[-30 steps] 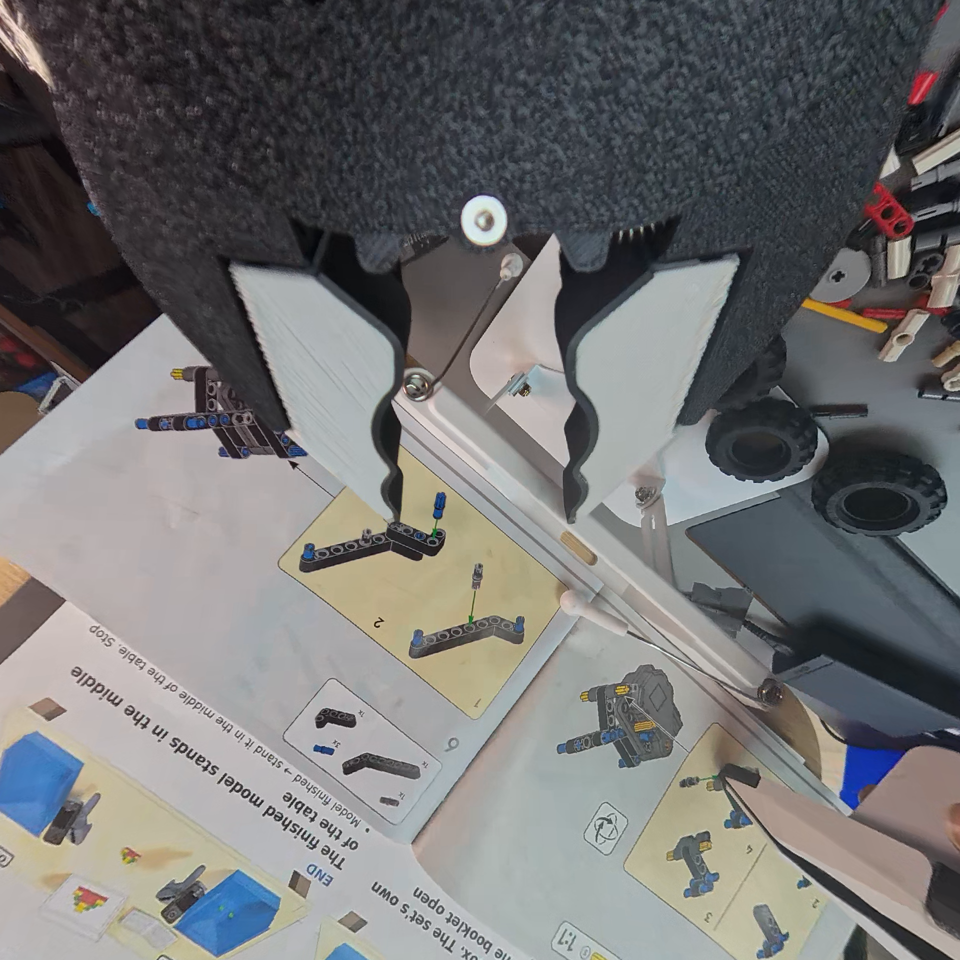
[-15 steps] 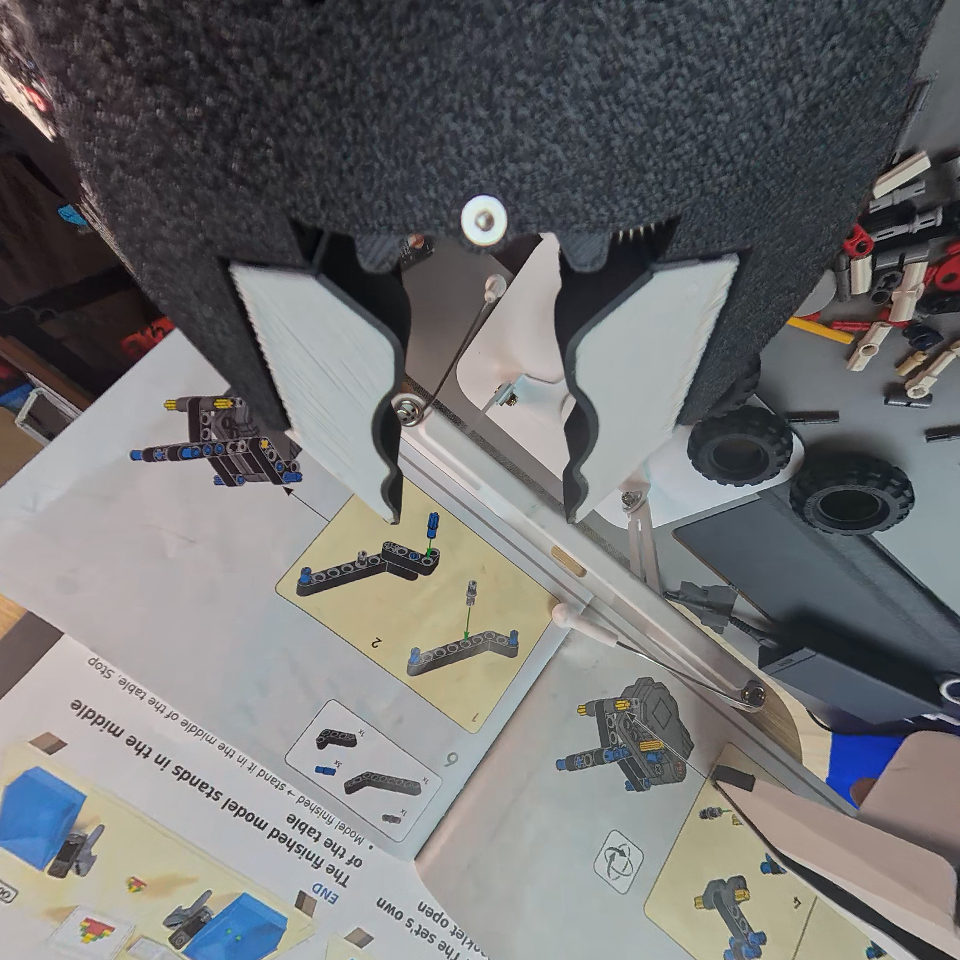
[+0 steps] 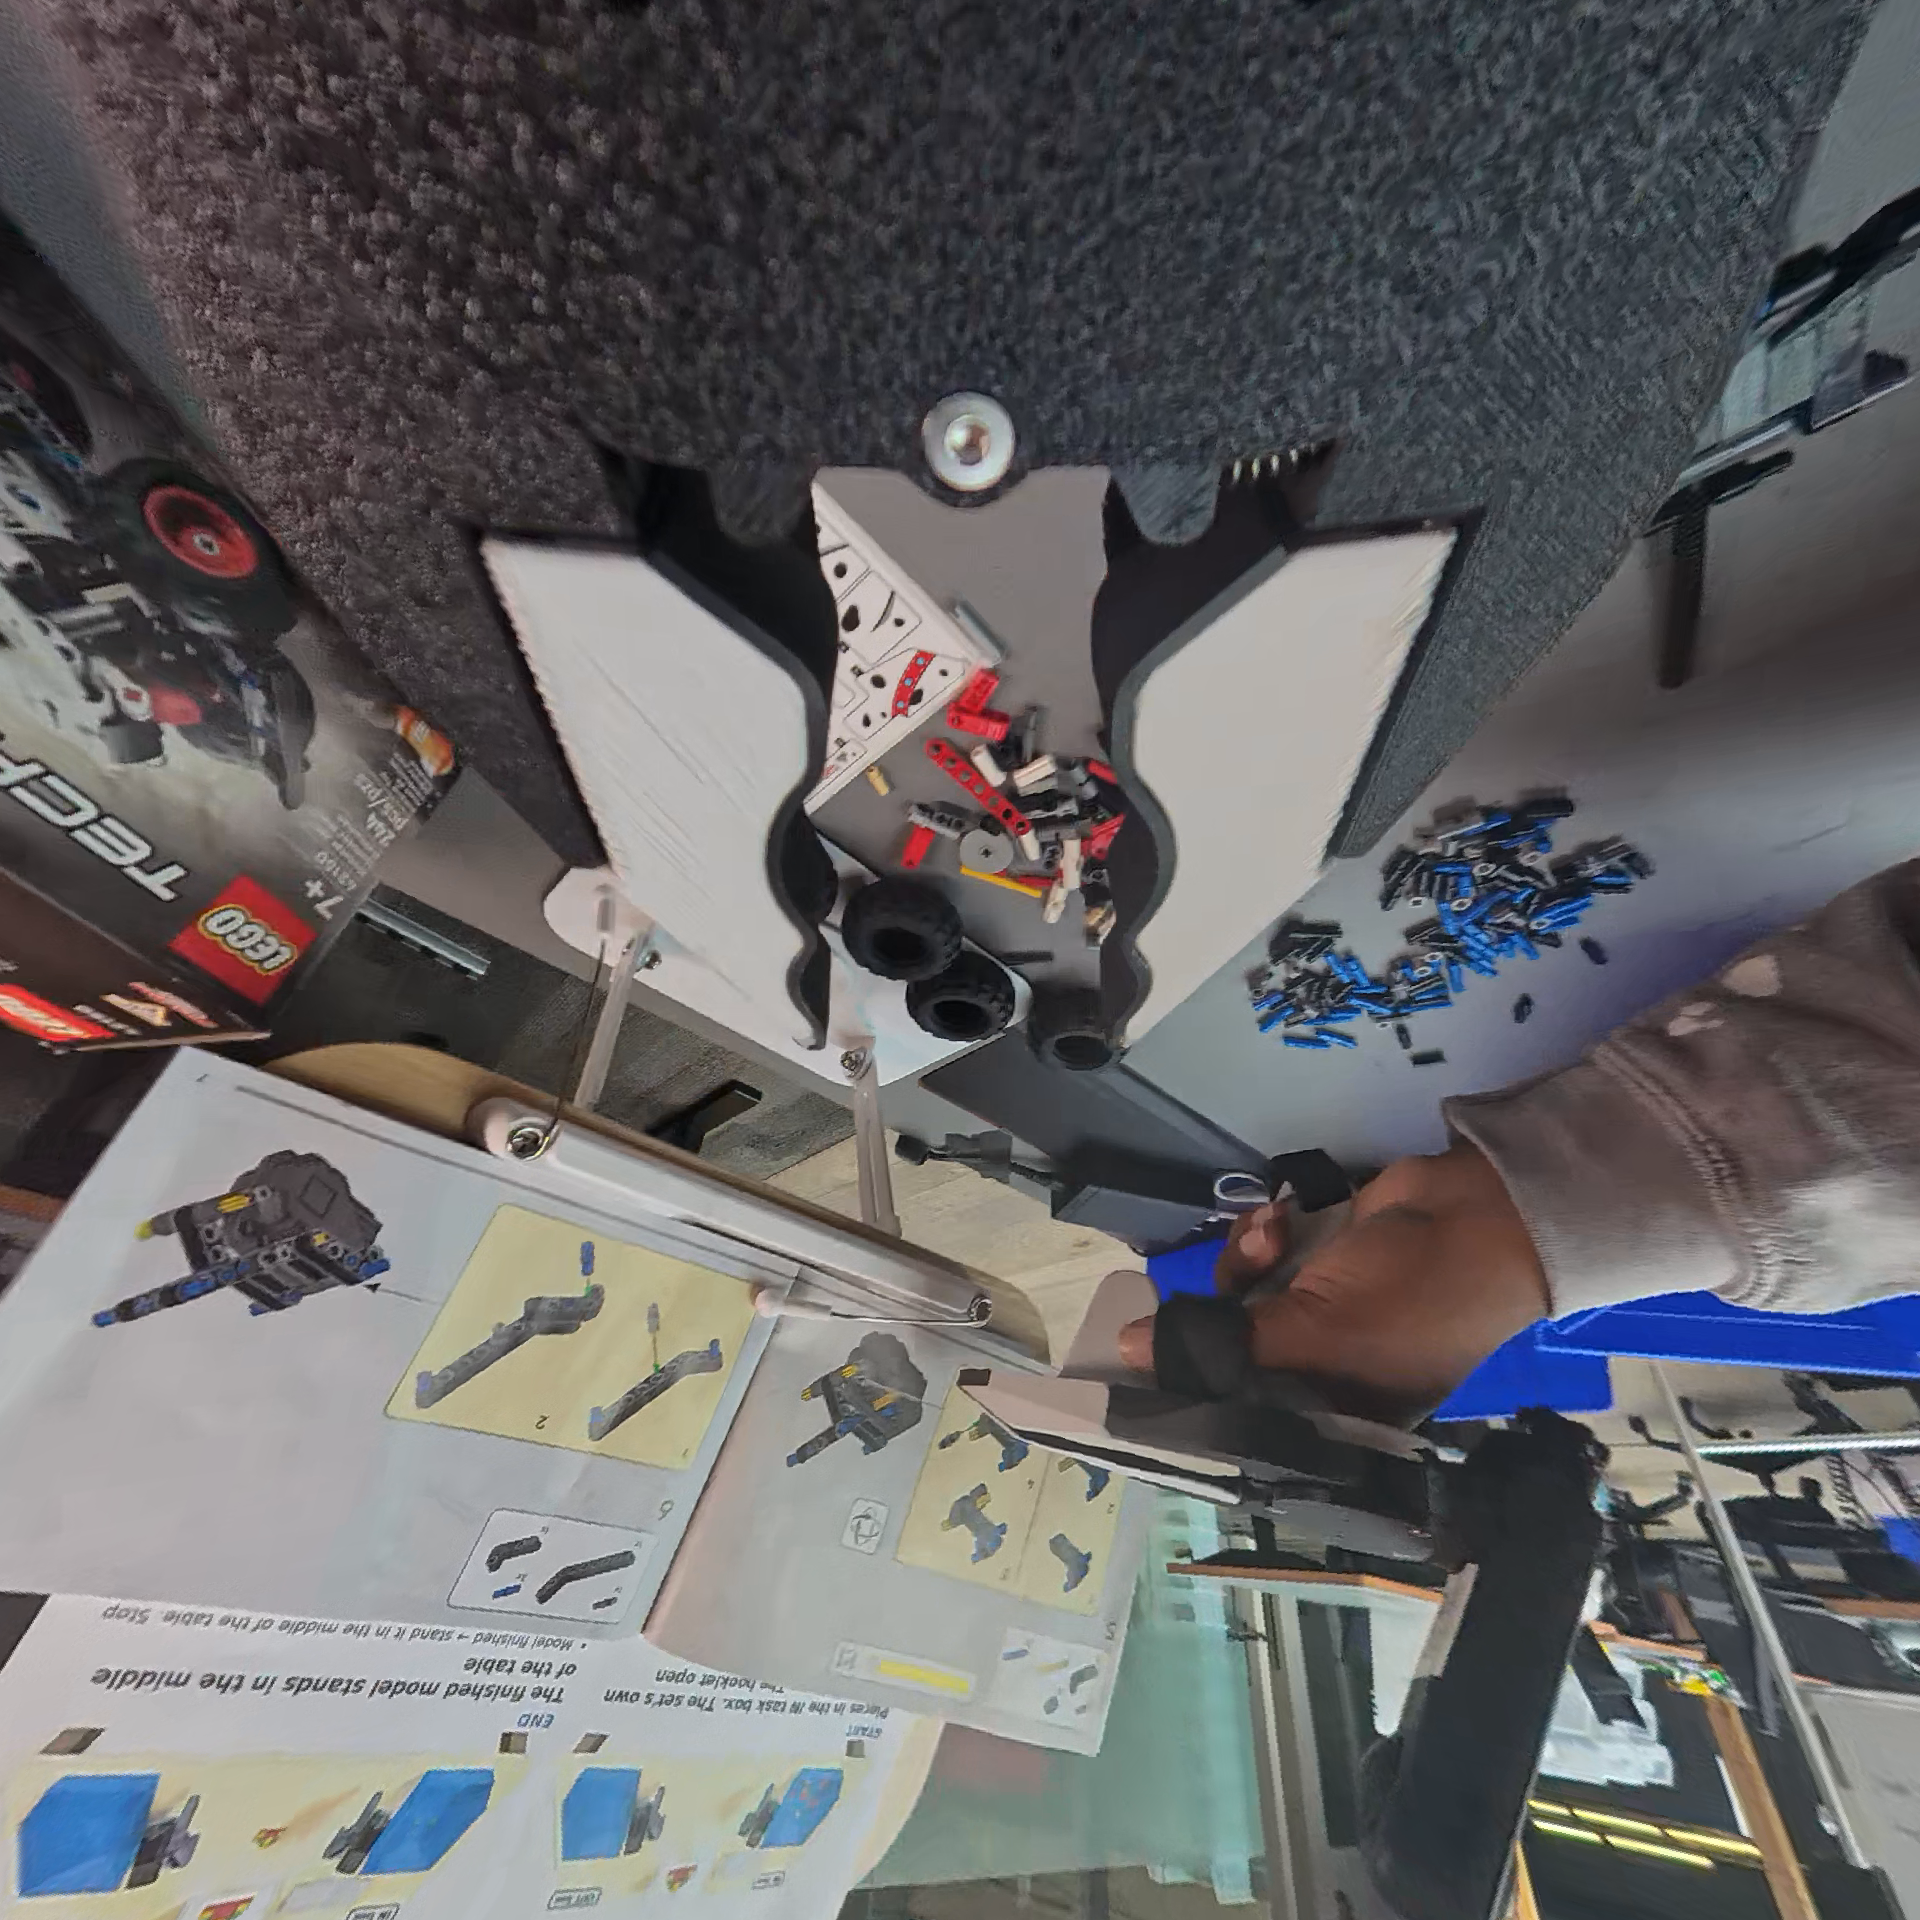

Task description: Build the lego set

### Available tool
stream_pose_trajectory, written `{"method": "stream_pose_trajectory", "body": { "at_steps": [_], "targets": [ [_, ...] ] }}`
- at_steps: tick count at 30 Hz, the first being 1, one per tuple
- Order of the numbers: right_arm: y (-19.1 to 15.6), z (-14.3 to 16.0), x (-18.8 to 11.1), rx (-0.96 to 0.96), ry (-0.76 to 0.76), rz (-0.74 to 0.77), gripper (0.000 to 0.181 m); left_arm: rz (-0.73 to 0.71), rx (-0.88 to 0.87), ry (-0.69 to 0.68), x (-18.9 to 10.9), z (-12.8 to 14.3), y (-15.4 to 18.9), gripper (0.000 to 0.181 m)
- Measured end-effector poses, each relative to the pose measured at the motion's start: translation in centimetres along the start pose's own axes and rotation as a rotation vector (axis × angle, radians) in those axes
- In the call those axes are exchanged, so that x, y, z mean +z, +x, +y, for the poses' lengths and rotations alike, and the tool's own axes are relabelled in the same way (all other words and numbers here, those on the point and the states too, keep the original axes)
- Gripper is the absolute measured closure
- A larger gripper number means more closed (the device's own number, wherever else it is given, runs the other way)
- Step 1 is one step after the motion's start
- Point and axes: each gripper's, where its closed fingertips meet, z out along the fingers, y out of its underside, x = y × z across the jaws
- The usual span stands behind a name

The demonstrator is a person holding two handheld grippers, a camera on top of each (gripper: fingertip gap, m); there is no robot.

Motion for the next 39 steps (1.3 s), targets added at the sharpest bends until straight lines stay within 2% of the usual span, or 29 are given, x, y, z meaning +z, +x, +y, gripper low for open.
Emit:
{"method": "stream_pose_trajectory", "body": {
  "at_steps": [5,10,12,16,18,19,20,21,39],
  "targets": [
    [-3.1,3.4,-4.0,0.07,-0.04,-0.134,0.144,0.016,0.012,0.003,-1.0,0.3,1.0,0.173],
    [-9.1,9.0,-6.9,-0.037,-0.257,-0.494,0.143,0.033,0.004,0.009,-1.7,0.5,2.0,0.172],
    [-11.2,11.2,-8.1,-0.087,-0.367,-0.615,0.136,0.036,0.001,0.012,-1.9,0.7,2.3,0.172],
    [-13.5,14.5,-8.5,-0.147,-0.508,-0.69,0.11,0.044,-0.009,0.009,-2.2,1.3,2.8,0.172],
    [-14.3,14.9,-7.8,-0.155,-0.502,-0.689,0.112,0.048,-0.016,0.003,-2.1,1.6,3.0,0.172],
    [-14.7,14.9,-7.5,-0.154,-0.488,-0.691,0.119,0.05,-0.018,-0.001,-2.1,1.8,3.1,0.171],
    [-14.9,14.8,-7.4,-0.157,-0.476,-0.694,0.135,0.051,-0.02,-0.004,-2.0,2.0,3.3,0.171],
    [-15.0,14.8,-7.4,-0.168,-0.472,-0.7,0.138,0.054,-0.022,-0.008,-2.0,2.2,3.4,0.171],
    [-14.2,14.2,-7.9,-0.201,-0.482,-0.674,0.139,0.052,-0.04,-0.009,-2.1,3.0,3.6,0.171]
  ]
}}
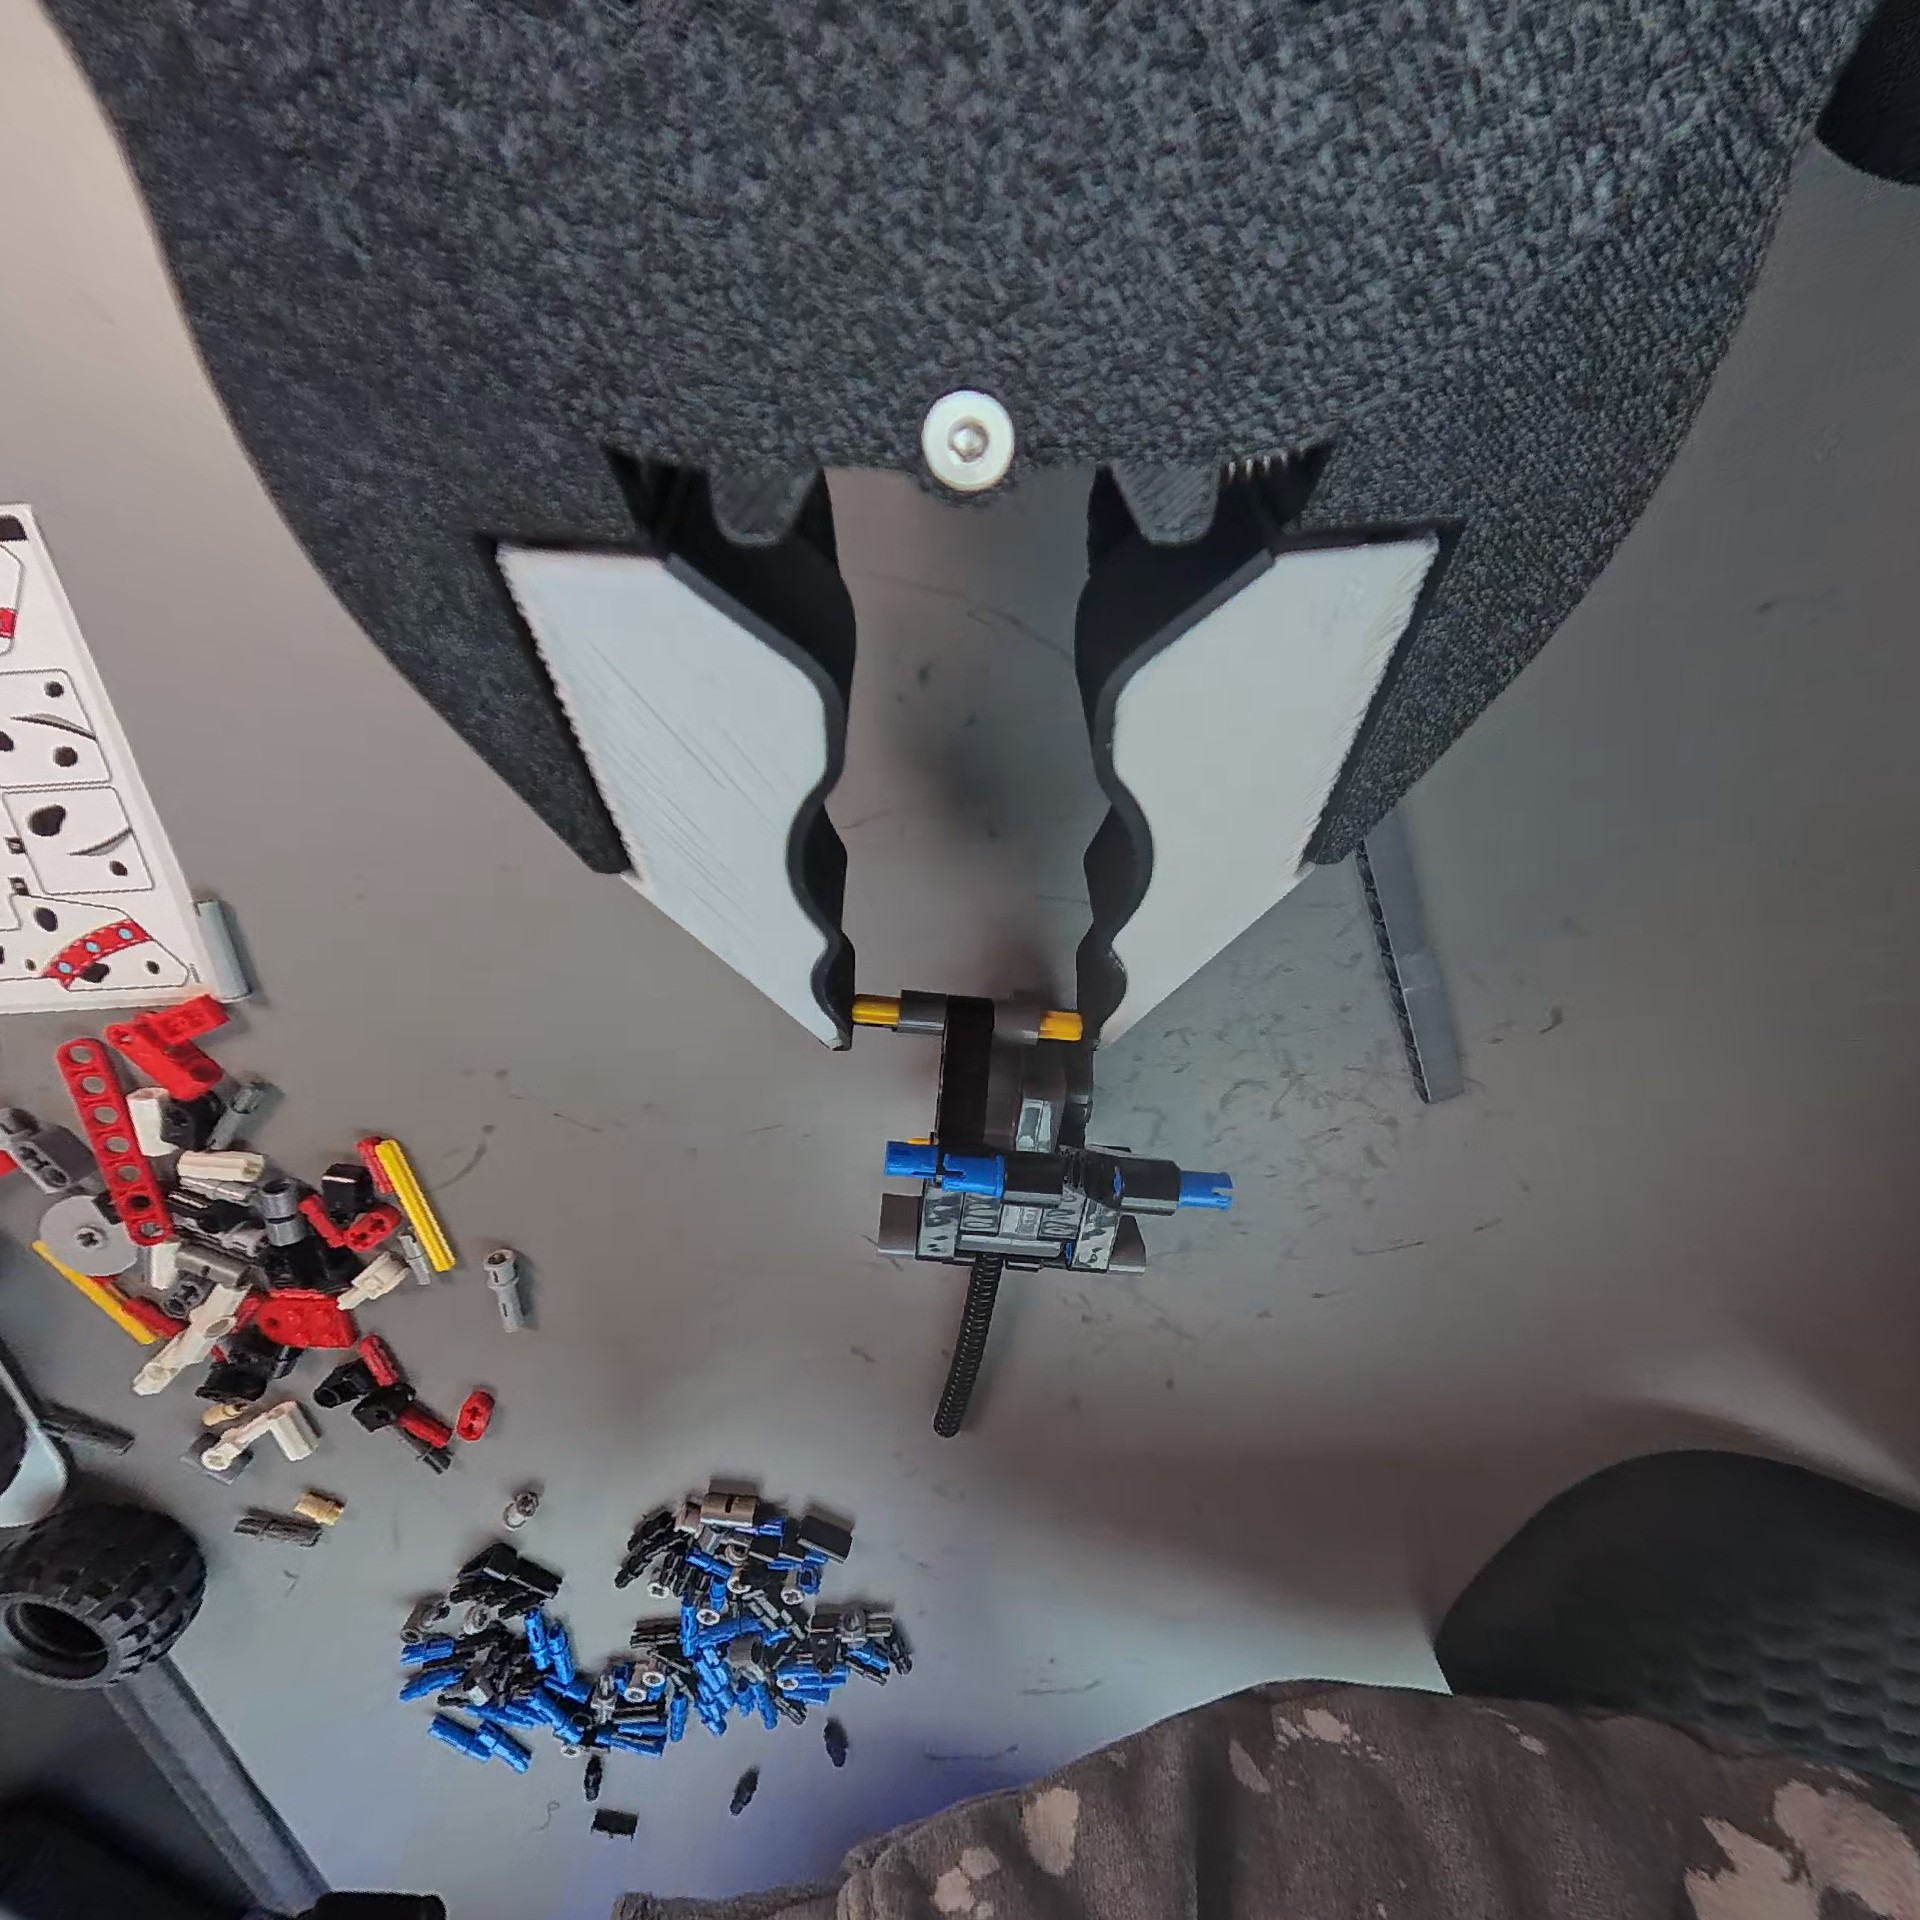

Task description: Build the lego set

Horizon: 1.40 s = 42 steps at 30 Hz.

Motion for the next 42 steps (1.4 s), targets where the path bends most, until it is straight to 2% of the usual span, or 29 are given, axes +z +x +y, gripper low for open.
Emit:
{"method": "stream_pose_trajectory", "body": {
  "at_steps": [9,17,18,19,20,24,28,33,35,42],
  "targets": [
    [-0.1,0.7,0.3,0.038,-0.011,-0.022,0.138,-0.006,-0.008,0.012,0.0,-0.1,-0.3,0.171],
    [-0.3,0.6,0.3,0.032,0.002,-0.034,0.138,-0.023,0.001,0.061,0.7,-2.1,-0.7,0.171],
    [-0.4,0.6,0.3,0.033,0.006,-0.037,0.135,-0.027,0.005,0.067,0.8,-2.5,-0.7,0.171],
    [-0.4,0.5,0.2,0.037,0.013,-0.042,0.123,-0.031,0.008,0.072,1.0,-2.8,-0.8,0.171],
    [-0.5,0.3,0.0,0.041,0.025,-0.048,0.116,-0.034,0.01,0.077,1.2,-3.1,-0.9,0.171],
    [-0.5,-0.8,-1.3,0.057,0.104,-0.068,0.111,-0.052,0.02,0.096,1.7,-4.1,-1.1,0.171],
    [1.5,-2.4,-3.3,0.128,0.257,-0.017,0.107,-0.075,0.015,0.108,2.1,-4.6,-1.4,0.174],
    [5.0,-3.3,-5.5,0.195,0.419,0.119,0.121,-0.102,0.019,0.114,2.8,-4.8,-2.2,0.175],
    [5.3,-3.2,-5.7,0.194,0.429,0.132,0.129,-0.112,0.023,0.114,3.0,-4.8,-2.5,0.176],
    [4.9,-2.7,-4.9,0.181,0.391,0.117,0.13,-0.14,0.03,0.095,3.7,-4.3,-3.2,0.174]
  ]
}}
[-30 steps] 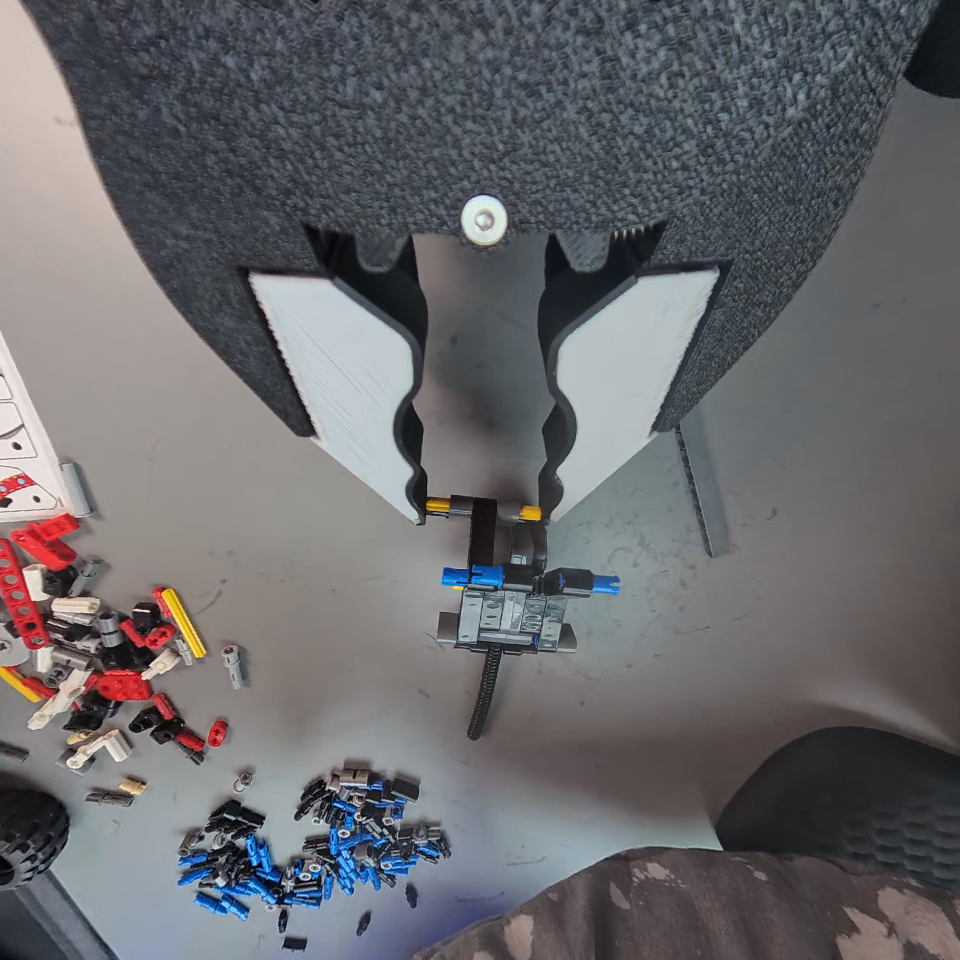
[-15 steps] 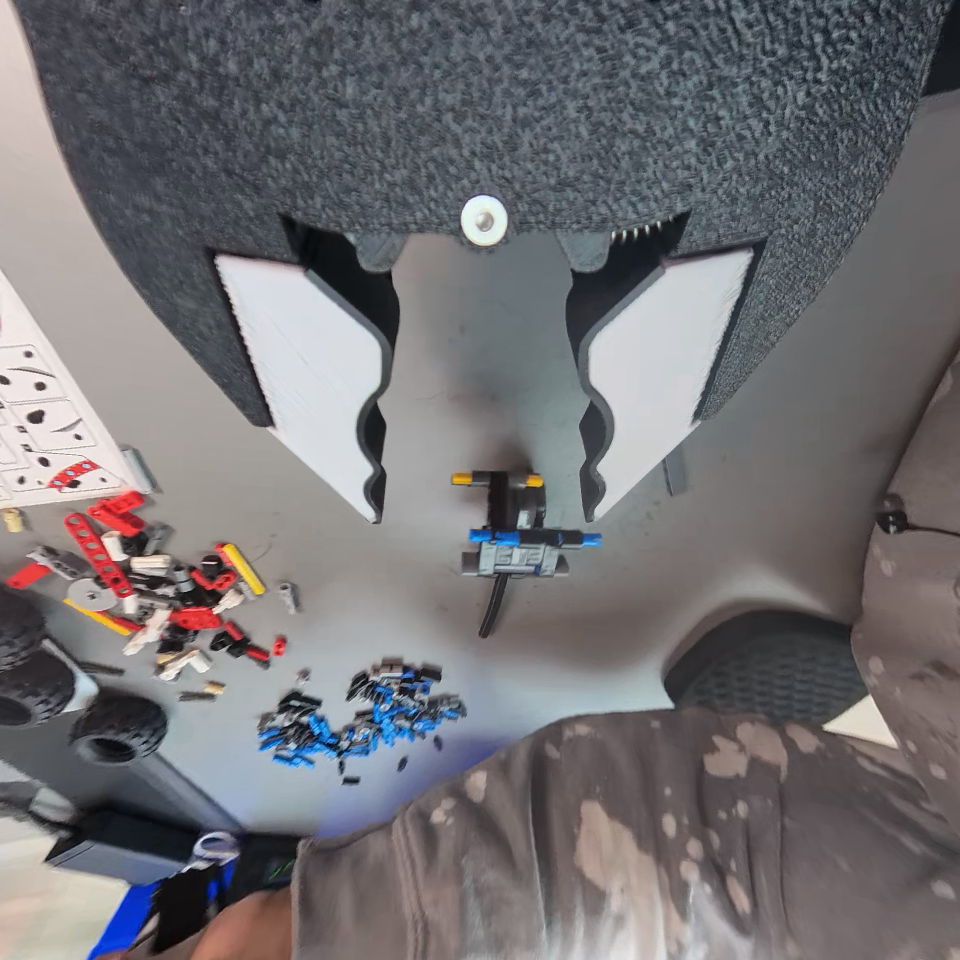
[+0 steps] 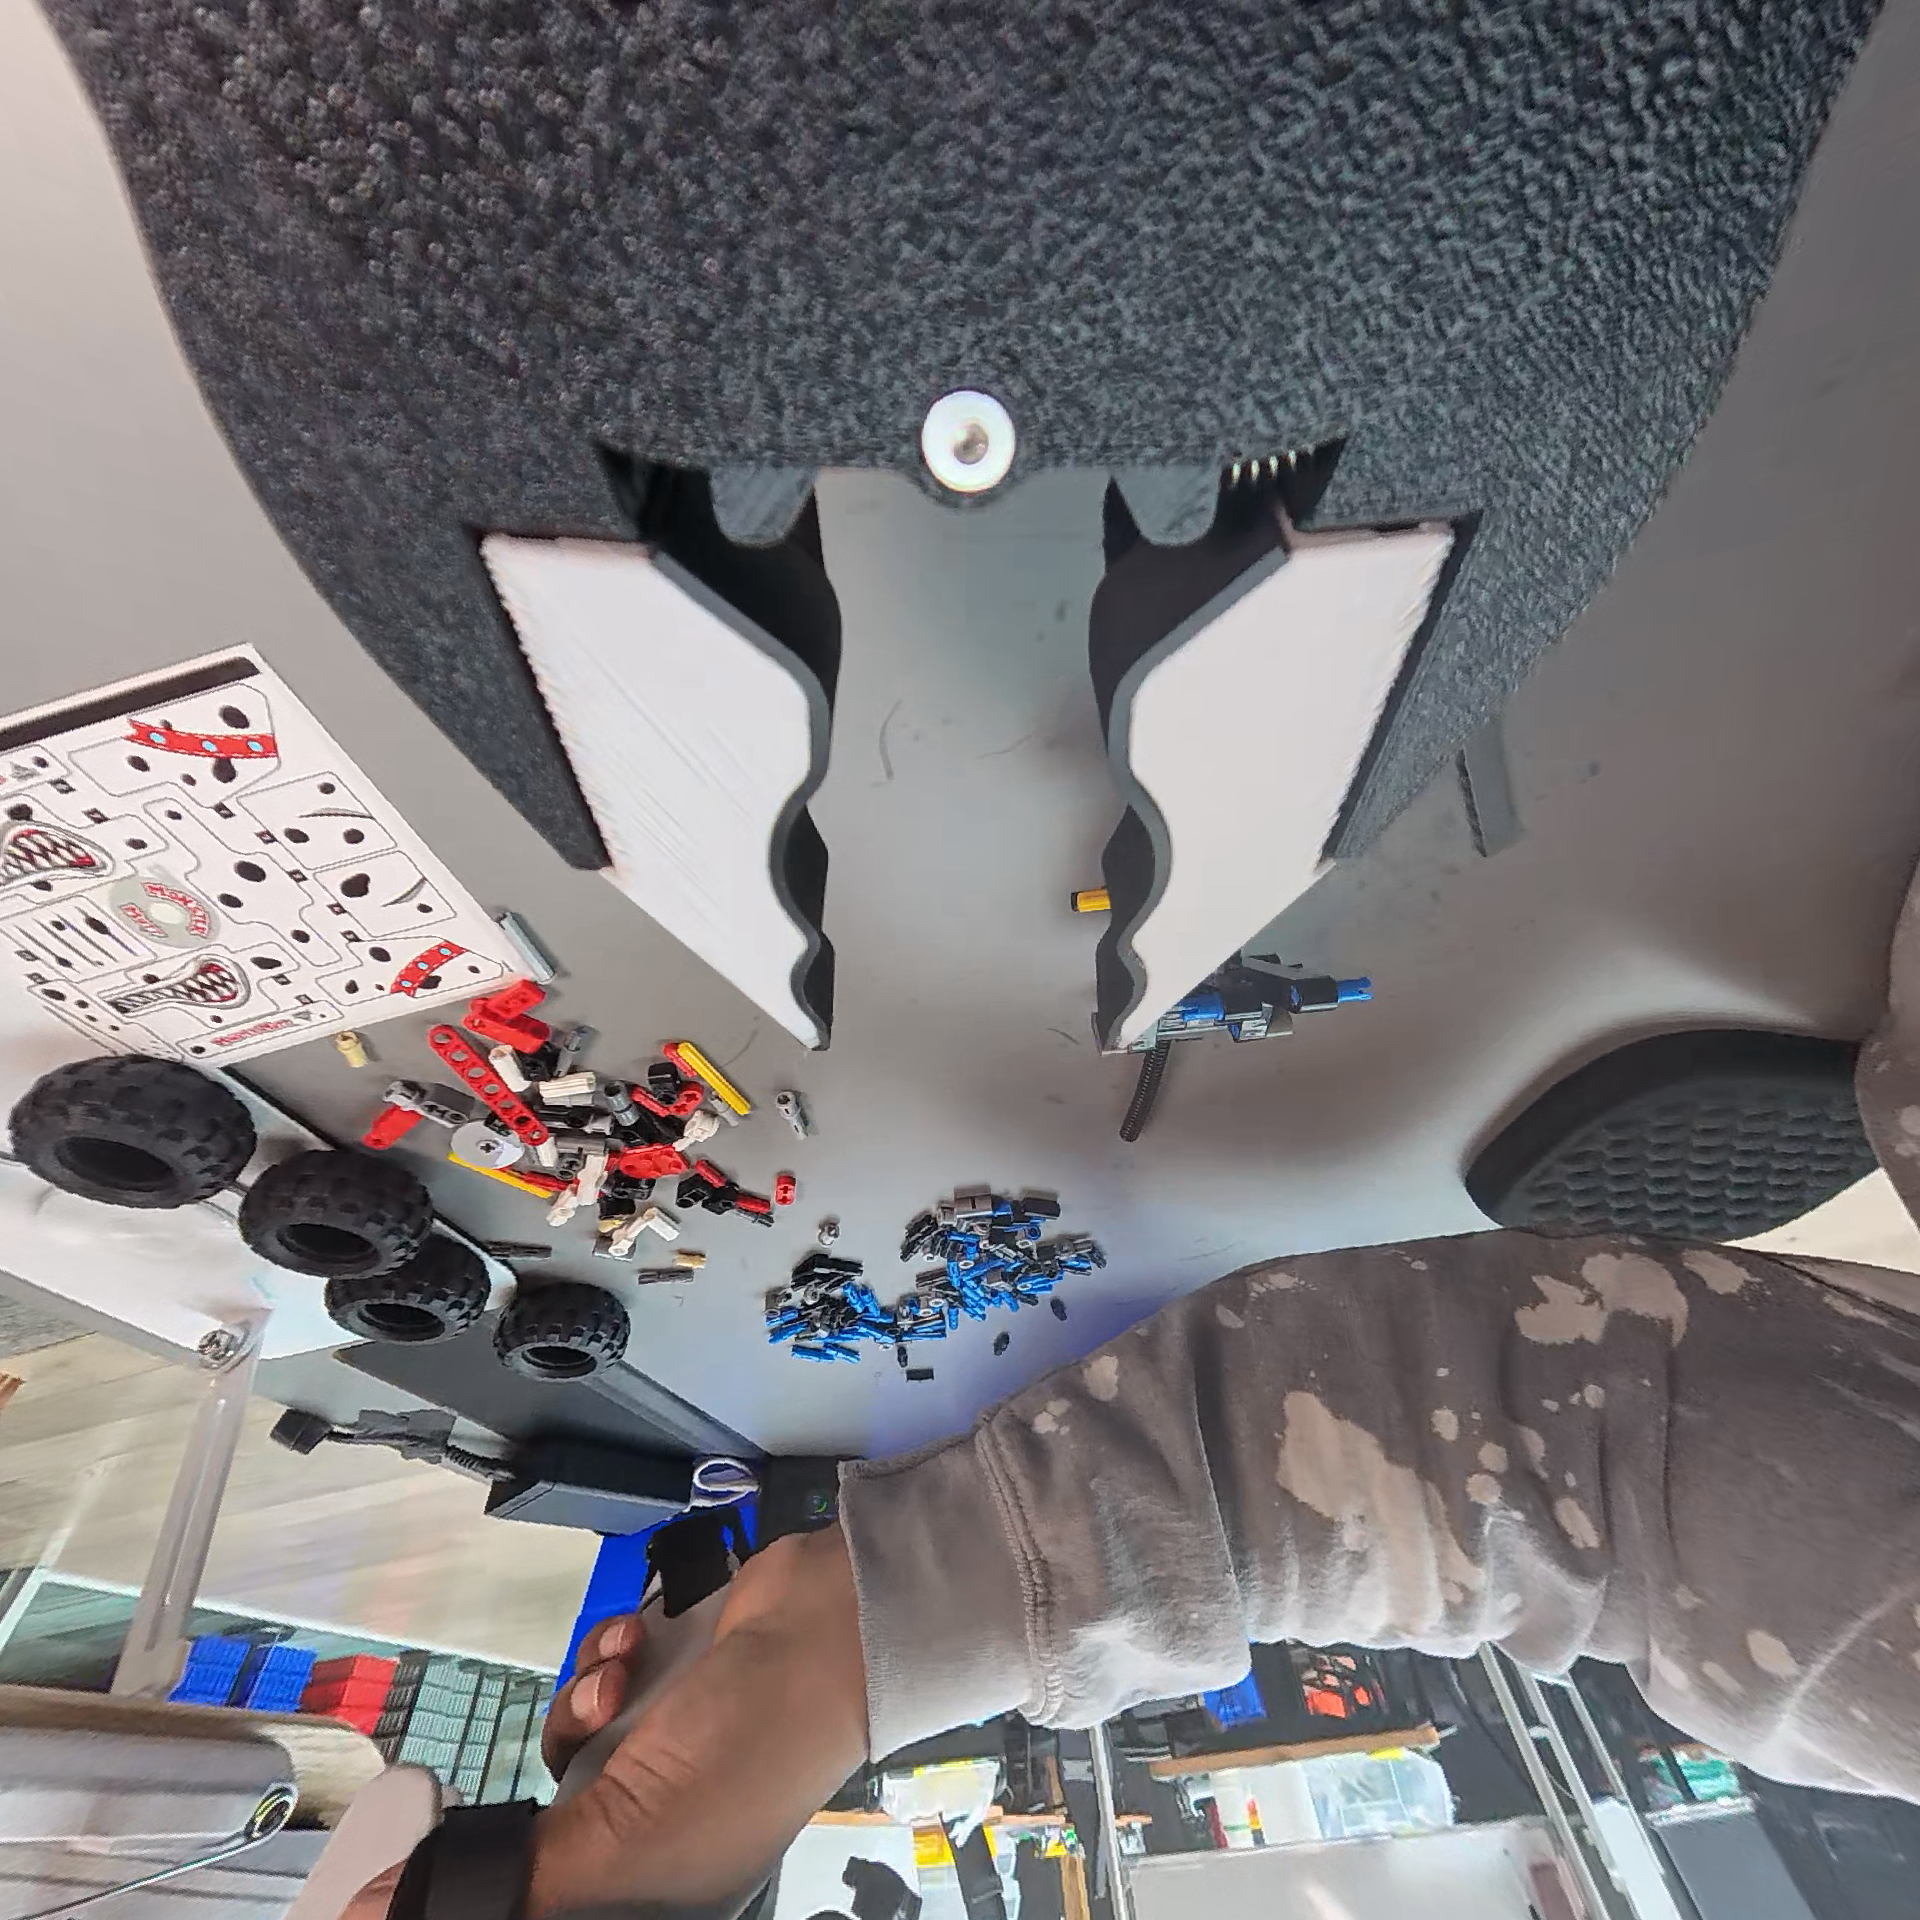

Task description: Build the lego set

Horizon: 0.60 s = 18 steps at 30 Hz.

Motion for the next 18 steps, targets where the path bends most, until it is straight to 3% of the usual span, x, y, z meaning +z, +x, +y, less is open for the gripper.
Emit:
{"method": "stream_pose_trajectory", "body": {
  "at_steps": [12,18],
  "targets": [
    [-0.5,0.6,0.1,-0.003,-0.02,-0.034,0.136,-0.021,0.004,-0.036,0.8,1.3,-0.8,0.174],
    [-2.4,0.6,-0.1,-0.017,-0.022,-0.136,0.158,-0.021,0.004,-0.04,1.0,1.5,-0.9,0.174]
  ]
}}
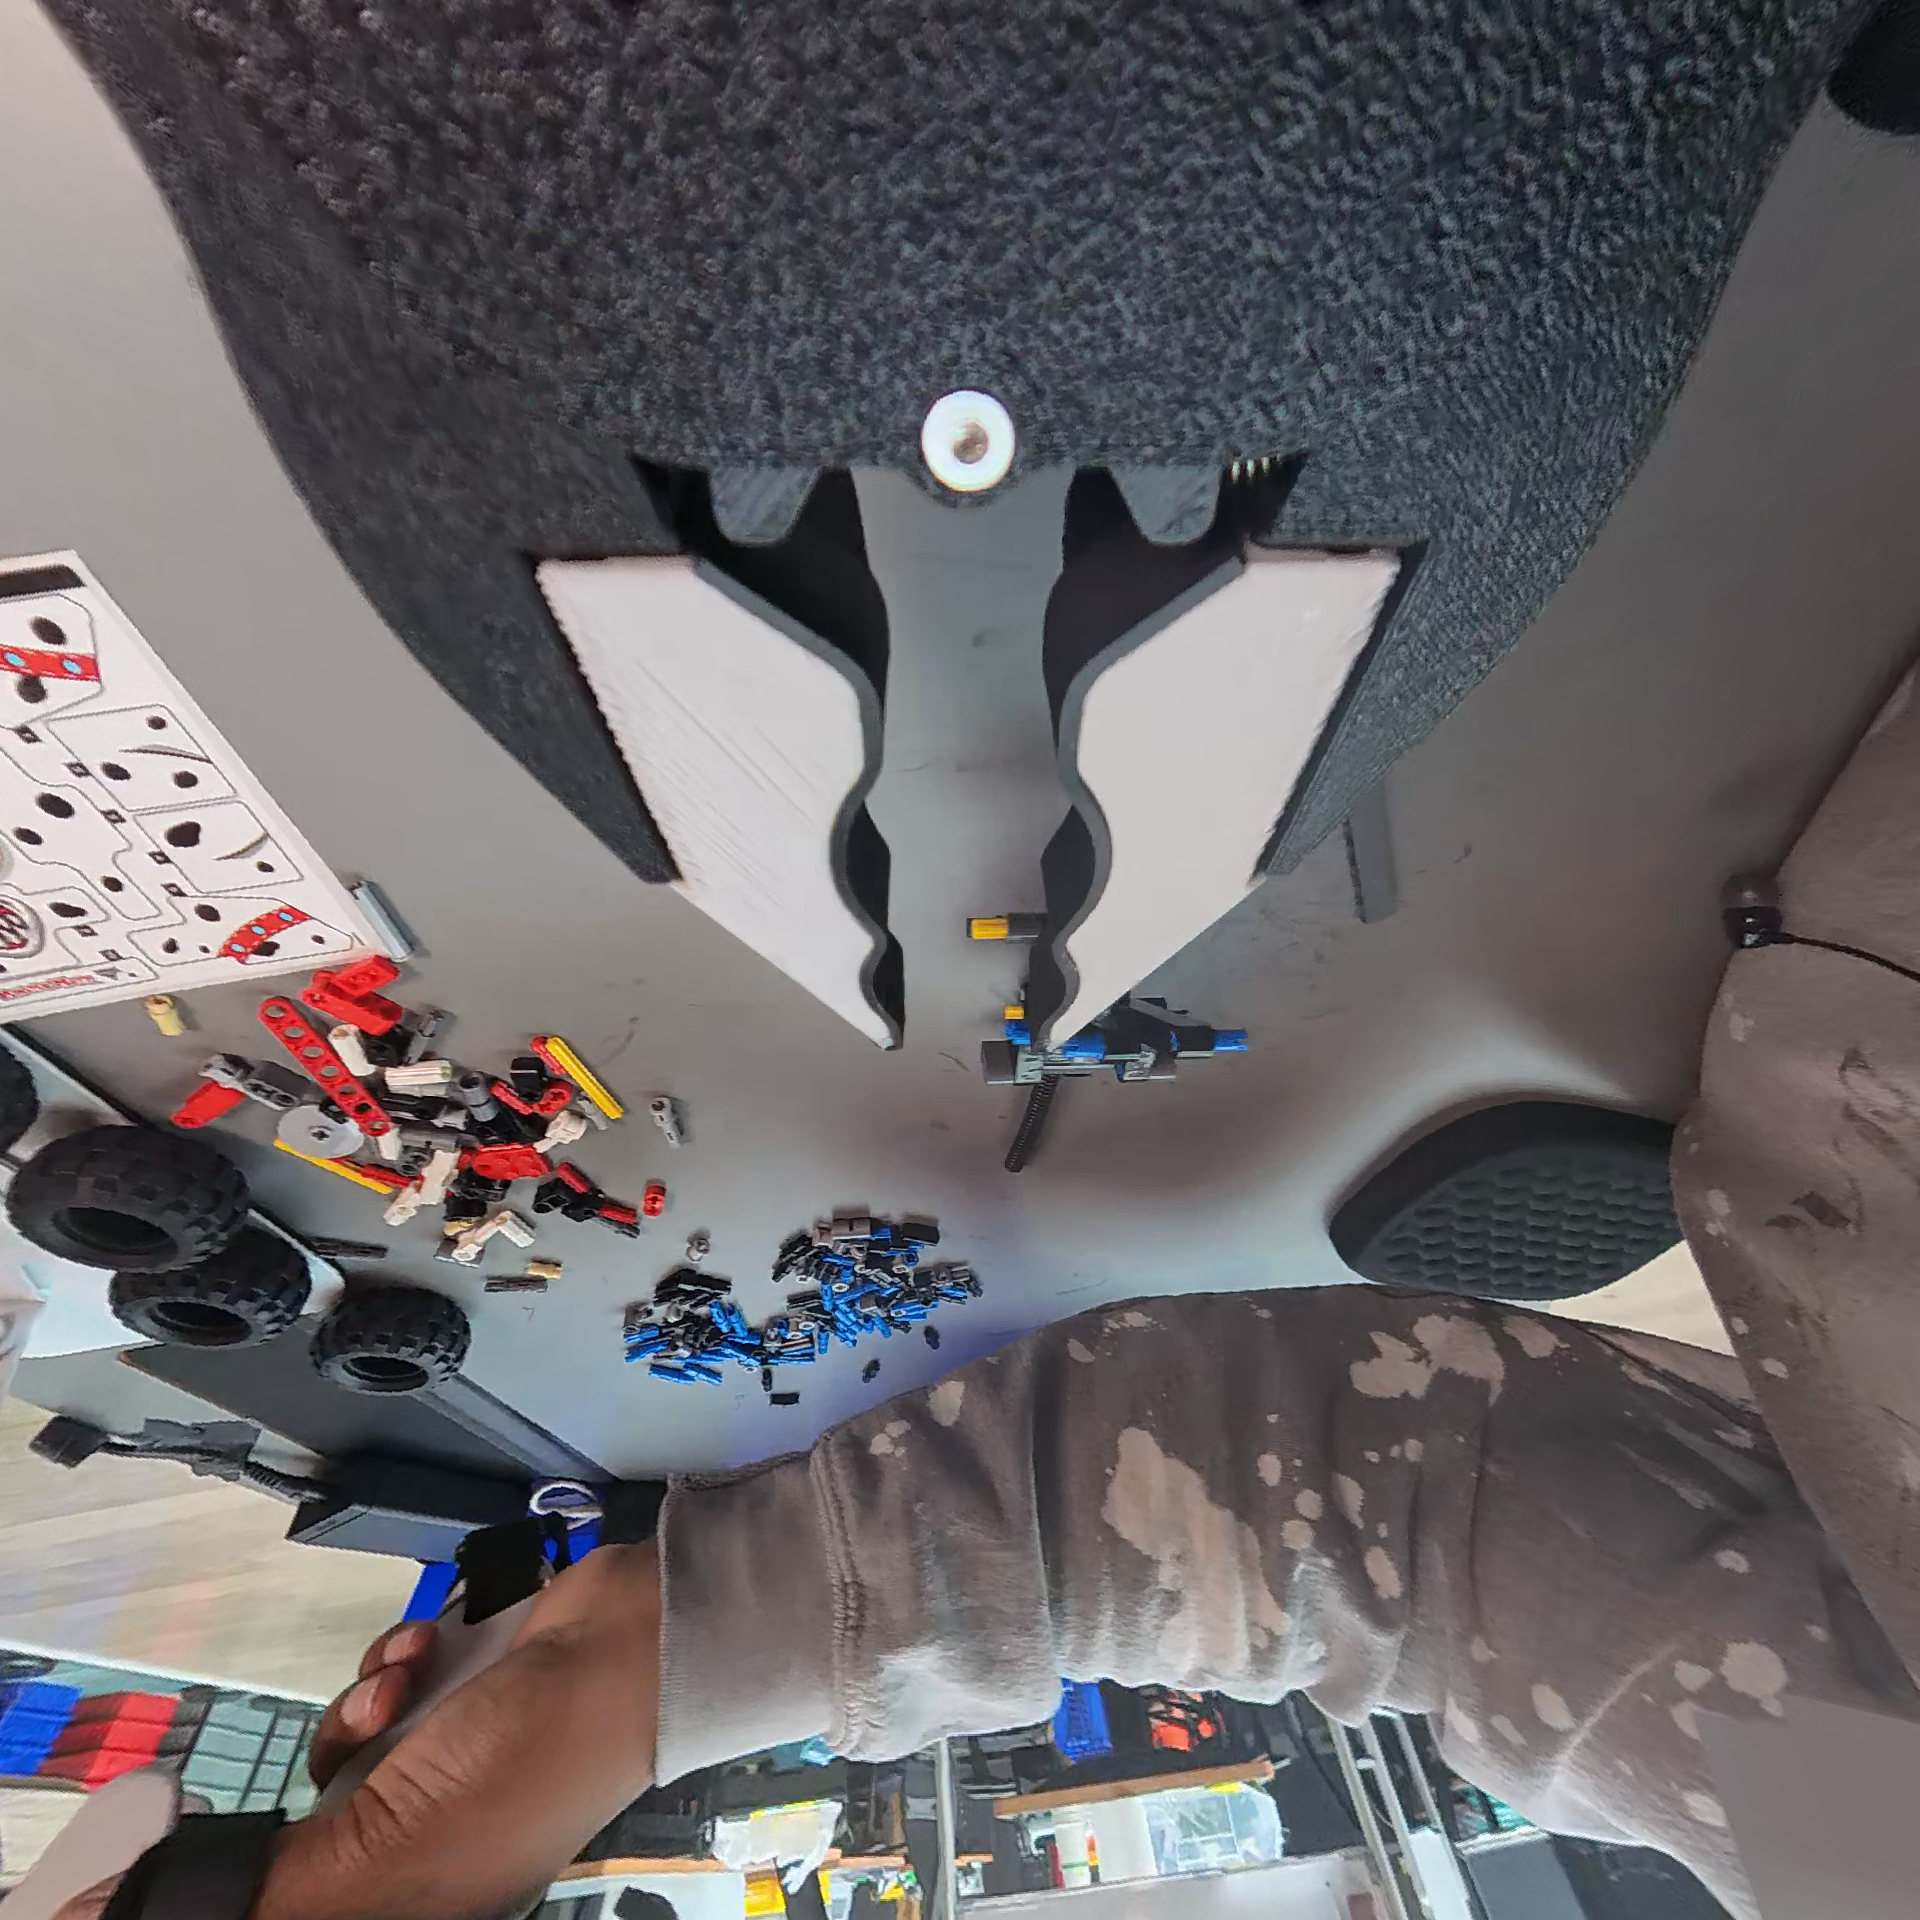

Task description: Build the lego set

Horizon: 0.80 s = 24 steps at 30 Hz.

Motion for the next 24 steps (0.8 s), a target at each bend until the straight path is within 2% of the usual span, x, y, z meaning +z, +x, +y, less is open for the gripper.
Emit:
{"method": "stream_pose_trajectory", "body": {
  "at_steps": [7,24],
  "targets": [
    [-2.3,0.5,0.6,-0.022,-0.045,-0.104,0.162,-0.001,-0.001,0.001,0.2,0.1,-0.1,0.174],
    [-2.9,1.0,1.4,-0.029,-0.079,-0.121,0.16,-0.003,0.005,0.002,0.2,-0.1,-0.1,0.174]
  ]
}}
